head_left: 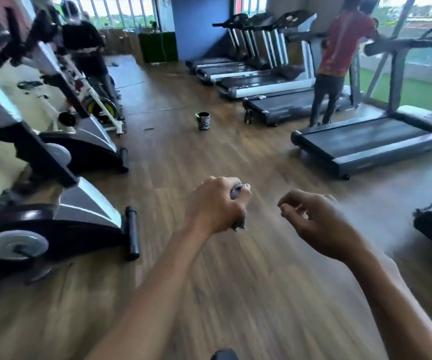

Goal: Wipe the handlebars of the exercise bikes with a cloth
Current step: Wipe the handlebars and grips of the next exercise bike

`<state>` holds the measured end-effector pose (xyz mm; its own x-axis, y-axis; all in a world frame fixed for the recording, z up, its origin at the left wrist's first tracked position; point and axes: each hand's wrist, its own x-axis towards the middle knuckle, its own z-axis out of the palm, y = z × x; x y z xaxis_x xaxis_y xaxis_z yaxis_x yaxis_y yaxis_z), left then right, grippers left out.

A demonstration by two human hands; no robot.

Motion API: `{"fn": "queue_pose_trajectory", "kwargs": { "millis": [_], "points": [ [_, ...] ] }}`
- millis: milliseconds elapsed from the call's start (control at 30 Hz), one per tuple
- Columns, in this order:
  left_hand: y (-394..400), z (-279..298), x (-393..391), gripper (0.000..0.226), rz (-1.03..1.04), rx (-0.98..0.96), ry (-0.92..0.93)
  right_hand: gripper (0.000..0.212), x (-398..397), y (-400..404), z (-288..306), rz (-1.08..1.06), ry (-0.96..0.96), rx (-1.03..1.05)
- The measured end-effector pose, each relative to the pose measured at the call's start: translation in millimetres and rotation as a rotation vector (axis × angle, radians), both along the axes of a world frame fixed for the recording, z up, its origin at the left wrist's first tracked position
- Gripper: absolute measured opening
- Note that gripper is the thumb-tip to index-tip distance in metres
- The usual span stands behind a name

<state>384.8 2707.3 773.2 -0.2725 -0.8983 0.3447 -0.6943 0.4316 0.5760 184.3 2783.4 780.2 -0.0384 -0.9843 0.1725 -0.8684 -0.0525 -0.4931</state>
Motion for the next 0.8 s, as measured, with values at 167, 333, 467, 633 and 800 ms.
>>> {"fn": "queue_pose_trajectory", "kwargs": {
  "millis": [167,333,467,633,800],
  "points": [
    [-104,-8,24,0.045,0.179,-0.054,-0.022,0.018,17,-133,0,0.185,-0.003,-0.001],
    [-203,-1,58,0.046,0.325,-0.049,-0.032,0.014,46,-264,5,0.333,-0.025,-0.015],
    [-272,2,100,0.042,0.430,-0.039,-0.021,0.011,83,-360,7,0.440,-0.088,-0.005],
    [-336,0,166,0.046,0.619,-0.045,-0.083,0.014,157,-467,-3,0.642,-0.119,0.036],
    [-386,-12,245,0.046,0.882,-0.054,-0.114,0.018,262,-571,-20,0.917,-0.153,0.055]
  ]
}}
